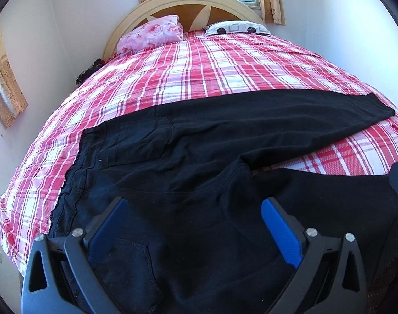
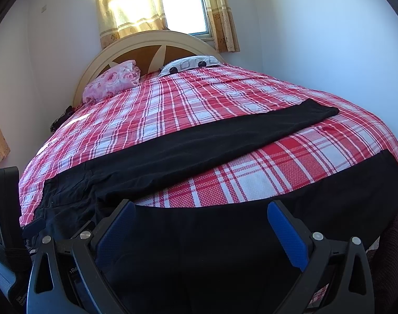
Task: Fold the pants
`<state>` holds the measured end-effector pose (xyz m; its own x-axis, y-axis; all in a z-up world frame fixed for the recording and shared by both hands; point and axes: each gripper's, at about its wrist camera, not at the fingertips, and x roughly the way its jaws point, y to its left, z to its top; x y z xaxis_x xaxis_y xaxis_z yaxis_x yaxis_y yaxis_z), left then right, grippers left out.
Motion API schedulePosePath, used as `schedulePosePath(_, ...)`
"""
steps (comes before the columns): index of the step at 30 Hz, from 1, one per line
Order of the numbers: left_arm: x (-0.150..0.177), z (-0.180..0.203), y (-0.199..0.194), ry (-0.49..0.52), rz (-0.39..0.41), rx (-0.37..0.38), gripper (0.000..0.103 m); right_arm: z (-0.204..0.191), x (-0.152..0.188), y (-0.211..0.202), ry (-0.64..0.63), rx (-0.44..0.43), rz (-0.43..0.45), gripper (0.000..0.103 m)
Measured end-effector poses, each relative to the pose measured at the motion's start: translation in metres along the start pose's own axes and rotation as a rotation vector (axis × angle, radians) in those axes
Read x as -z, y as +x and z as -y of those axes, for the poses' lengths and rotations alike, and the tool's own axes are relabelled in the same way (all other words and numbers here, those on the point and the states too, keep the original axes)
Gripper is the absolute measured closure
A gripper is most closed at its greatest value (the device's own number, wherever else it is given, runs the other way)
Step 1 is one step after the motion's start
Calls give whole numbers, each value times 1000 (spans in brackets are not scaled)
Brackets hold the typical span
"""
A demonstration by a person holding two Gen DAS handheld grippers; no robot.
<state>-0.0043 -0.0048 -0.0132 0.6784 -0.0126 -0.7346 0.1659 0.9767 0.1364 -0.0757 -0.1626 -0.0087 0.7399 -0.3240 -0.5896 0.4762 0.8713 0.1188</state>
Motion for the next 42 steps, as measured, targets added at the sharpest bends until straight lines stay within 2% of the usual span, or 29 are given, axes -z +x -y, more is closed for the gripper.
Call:
schedulePosePath(25,-2,0,8,-1,-22,13,0,-5,-3,7,-17,2,-13,1)
schedulePosePath(28,-2,-5,13,0,-37,21,0,-6,-3,8,-26,1,-13,1)
schedulePosePath(31,-5,-25,21,-38,-61,-18,0,-8,-7,12,-52,-4,-20,1)
schedulePosePath(36,-13,-73,32,-118,-82,-71,0,-35,-35,30,-158,-114,-41,1)
schedulePosePath(39,-18,-96,41,-158,-88,-124,0,-73,-59,51,-300,-212,-45,1)
schedulePosePath(42,-28,-106,53,-155,-101,-141,0,-118,-78,87,-412,-345,-103,1)
